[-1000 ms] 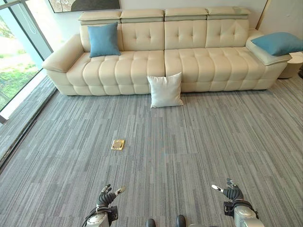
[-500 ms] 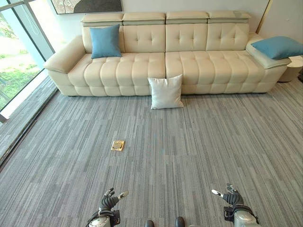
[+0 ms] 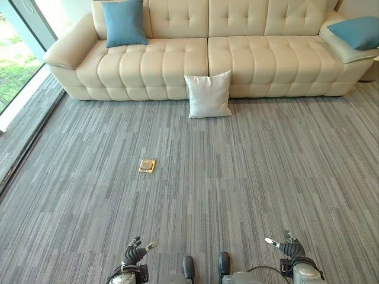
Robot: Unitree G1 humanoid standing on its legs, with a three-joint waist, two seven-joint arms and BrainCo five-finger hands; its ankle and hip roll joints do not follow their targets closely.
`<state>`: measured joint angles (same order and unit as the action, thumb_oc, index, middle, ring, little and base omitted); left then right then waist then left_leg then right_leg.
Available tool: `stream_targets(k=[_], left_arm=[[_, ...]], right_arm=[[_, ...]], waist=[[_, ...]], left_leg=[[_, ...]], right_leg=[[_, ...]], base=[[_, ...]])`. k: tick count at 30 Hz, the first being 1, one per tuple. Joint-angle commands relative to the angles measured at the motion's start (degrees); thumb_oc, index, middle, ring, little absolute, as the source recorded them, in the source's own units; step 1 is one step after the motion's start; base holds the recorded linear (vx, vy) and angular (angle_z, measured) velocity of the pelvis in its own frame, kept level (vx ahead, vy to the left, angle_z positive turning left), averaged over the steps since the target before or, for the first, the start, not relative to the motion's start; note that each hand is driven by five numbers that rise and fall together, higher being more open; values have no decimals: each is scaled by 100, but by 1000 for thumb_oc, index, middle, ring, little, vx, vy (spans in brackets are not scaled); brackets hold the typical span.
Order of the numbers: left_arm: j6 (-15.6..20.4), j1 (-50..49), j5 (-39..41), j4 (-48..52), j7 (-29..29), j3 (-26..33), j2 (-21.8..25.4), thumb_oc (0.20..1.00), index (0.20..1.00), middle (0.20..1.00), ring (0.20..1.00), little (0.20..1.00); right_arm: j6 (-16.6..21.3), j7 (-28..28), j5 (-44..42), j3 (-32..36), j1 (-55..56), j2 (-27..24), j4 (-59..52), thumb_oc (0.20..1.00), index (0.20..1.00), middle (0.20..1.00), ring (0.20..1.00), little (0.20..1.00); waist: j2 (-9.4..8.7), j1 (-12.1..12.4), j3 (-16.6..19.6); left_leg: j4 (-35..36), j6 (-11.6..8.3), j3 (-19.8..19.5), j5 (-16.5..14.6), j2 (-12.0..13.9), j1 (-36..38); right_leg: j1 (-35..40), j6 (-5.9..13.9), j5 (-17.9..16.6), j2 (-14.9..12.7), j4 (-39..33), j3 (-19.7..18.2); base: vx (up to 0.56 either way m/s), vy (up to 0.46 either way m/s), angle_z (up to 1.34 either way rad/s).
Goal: Pick up all the scattered cushions and arrange them neatly on the sofa.
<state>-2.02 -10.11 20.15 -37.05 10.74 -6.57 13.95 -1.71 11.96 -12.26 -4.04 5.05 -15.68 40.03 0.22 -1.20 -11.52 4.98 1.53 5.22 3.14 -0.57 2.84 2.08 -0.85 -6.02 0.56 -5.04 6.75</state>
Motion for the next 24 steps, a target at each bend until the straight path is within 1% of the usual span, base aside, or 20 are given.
stream_targets(k=[1, 2, 4, 5, 6, 7, 8, 9, 11, 12, 13, 15, 16, 18, 19, 20, 21, 22, 23, 24], left_arm=[[147, 347, -355, 82, 49, -53, 204, 1000, 1000, 1000, 1000, 1000], [153, 418, -355, 37, 73, -83, 235, 1000, 1000, 1000, 1000, 1000], [152, 458, -340, 20, 86, -86, 244, 1000, 1000, 1000, 1000, 1000], [159, 491, -321, 10, 106, -84, 259, 1000, 1000, 1000, 1000, 1000], [162, 546, -298, -12, 136, -94, 270, 1000, 1000, 1000, 1000, 1000], [173, 610, -284, -40, 162, -105, 294, 1000, 1000, 1000, 1000, 1000], [142, 660, -353, -95, 205, -100, 313, 1000, 1000, 1000, 1000, 1000], [142, 661, -353, -95, 205, -100, 313, 1000, 1000, 1000, 1000, 1000], [129, 701, -367, -134, 239, -89, 293, 1000, 1000, 1000, 1000, 1000], [124, 703, -381, -103, 257, -78, 306, 1000, 1000, 1000, 1000, 1000], [113, 709, -346, -103, 280, -61, 281, 1000, 1000, 1000, 1000, 1000], [121, 747, -309, -157, 306, -45, 260, 1000, 1000, 1000, 1000, 1000], [131, 791, -267, -159, 329, -37, 241, 1000, 1000, 1000, 1000, 1000], [142, 855, -197, -172, 337, -47, 210, 1000, 1000, 1000, 1000, 1000], [145, 911, -166, -199, 352, -45, 197, 1000, 1000, 1000, 1000, 1000], [116, 983, -181, -238, 373, 7, 190, 1000, 1000, 1000, 1000, 1000], [116, 984, -181, -238, 373, 7, 192, 1000, 1000, 1000, 1000, 1000], [105, 991, -213, -241, 364, 20, 180, 1000, 1000, 1000, 1000, 1000], [103, 931, -284, -196, 318, -26, 159, 1000, 1000, 1000, 1000, 1000], [103, 931, -284, -196, 318, -26, 160, 1000, 1000, 1000, 1000, 1000]], right_arm=[[169, 62, 156, -159, -281, -263, -127, 1000, 1000, 1000, 1000, 1000], [169, 70, 162, -200, -379, -274, -112, 1000, 1000, 1000, 1000, 1000], [165, 70, 153, -219, -427, -274, -135, 1000, 1000, 1000, 1000, 1000], [167, 75, 141, -222, -462, -278, -147, 1000, 1000, 1000, 1000, 1000], [169, 80, 130, -231, -507, -288, -166, 1000, 1000, 1000, 1000, 1000], [176, 91, 115, -242, -560, -291, -179, 1000, 1000, 1000, 1000, 1000], [183, 104, 97, -244, -599, -271, -165, 1000, 1000, 1000, 1000, 1000], [183, 104, 97, -244, -600, -271, -165, 1000, 1000, 1000, 1000, 1000], [189, 113, 85, -236, -591, -224, -139, 1000, 1000, 1000, 1000, 1000], [180, 120, 93, -242, -591, -210, -132, 1000, 1000, 1000, 1000, 1000], [176, 141, 88, -250, -569, -165, -96, 1000, 1000, 1000, 1000, 1000], [178, 151, 63, -242, -573, -151, -54, 1000, 1000, 1000, 1000, 1000], [163, 174, 29, -225, -597, -140, 28, 1000, 1000, 1000, 1000, 1000], [149, 208, -16, -204, -649, -142, 92, 1000, 1000, 1000, 1000, 1000], [146, 235, -34, -209, -677, -130, 117, 1000, 1000, 1000, 1000, 1000], [111, 258, -24, -182, -652, -108, 94, 1000, 1000, 1000, 1000, 1000], [111, 258, -24, -182, -652, -107, 94, 1000, 1000, 1000, 1000, 1000], [96, 263, -2, -155, -622, -118, 78, 1000, 1000, 1000, 1000, 1000], [82, 240, 44, -150, -515, -143, 52, 1000, 1000, 1000, 1000, 1000], [82, 240, 45, -150, -515, -142, 52, 1000, 1000, 1000, 1000, 1000]], waist=[[-116, 41, -181], [-149, 55, -249], [-167, 60, -280], [-176, 62, -308], [-171, 65, -345], [-160, 67, -395], [-132, 72, -456], [-136, 76, -449], [-110, 60, -535], [-101, 54, -607], [-61, 41, -693], [-59, 45, -721], [-47, 39, -753], [-37, 35, -768], [-52, 22, -780], [-109, -36, -750], [-111, -30, -746], [-127, -47, -697], [-79, -111, -577], [-86, -106, -571]], left_leg=[[2, -227, 145, -424, 35, 157], [2, -167, 137, -428, -14, 71], [-30, -135, 125, -439, -42, 0], [-120, -104, 116, -477, -55, -86], [-227, -59, 117, -523, -70, -186], [-354, -5, 98, -576, -86, -294], [-432, 101, 66, -649, -150, -325], [-433, 102, 71, -649, -154, -335], [-415, 205, 112, -705, -211, -230], [-401, 253, 144, -716, -246, -166], [-324, 275, 166, -740, -282, 1], [-251, 255, 179, -734, -283, 116], [-156, 217, 197, -737, -266, 244], [-64, 182, 235, -763, -258, 375], [-27, 156, 245, -797, -259, 478], [2, 65, 234, -944, -292, 710], [2, 65, 240, -941, -293, 704], [2, 32, 261, -1017, -302, 797], [2, -45, 176, -1097, -241, 938], [2, -44, 181, -1093, -247, 930]], right_leg=[[286, 530, 955, -248, 4, 101], [224, 554, 924, -295, 4, 76], [182, 552, 885, -318, 4, 61], [93, 551, 883, -341, 90, 42], [-74, 555, 953, -376, 340, 22], [-279, 549, 1046, -411, 661, -17], [-604, 611, 1160, -454, 1336, -50], [-630, 613, 1176, -460, 1368, -57], [-1064, 675, 1037, -566, 2261, -79], [-1286, 701, 877, -646, 2821, -67], [-1598, 665, 766, -690, 3442, -92], [-1729, 654, 777, -645, 3446, -126], [-1835, 645, 844, -585, 3176, -71], [-1872, 666, 749, -535, 2576, 19], [-1870, 705, 624, -456, 2127, 52], [-1822, 878, 279, -318, 1011, 109], [-1813, 878, 255, -314, 976, 103], [-1836, 940, 174, -310, 618, 160], [-1605, 894, 266, -288, 495, 188], [-1609, 894, 253, -290, 480, 181]], base=[[7, 166, 0], [3, 138, 1], [-13, 114, 0], [-33, 150, 0], [-49, 177, 2], [-42, 264, -1], [-26, 203, -2], [3, 206, -5], [1, 167, -3], [47, 209, -16], [51, 146, -18], [102, 47, -13], [145, -2, -5], [155, -47, -4], [337, -164, -3], [284, -145, -2], [336, -158, -6], [371, -146, -1], [370, -147, 2], [411, -160, 14]])
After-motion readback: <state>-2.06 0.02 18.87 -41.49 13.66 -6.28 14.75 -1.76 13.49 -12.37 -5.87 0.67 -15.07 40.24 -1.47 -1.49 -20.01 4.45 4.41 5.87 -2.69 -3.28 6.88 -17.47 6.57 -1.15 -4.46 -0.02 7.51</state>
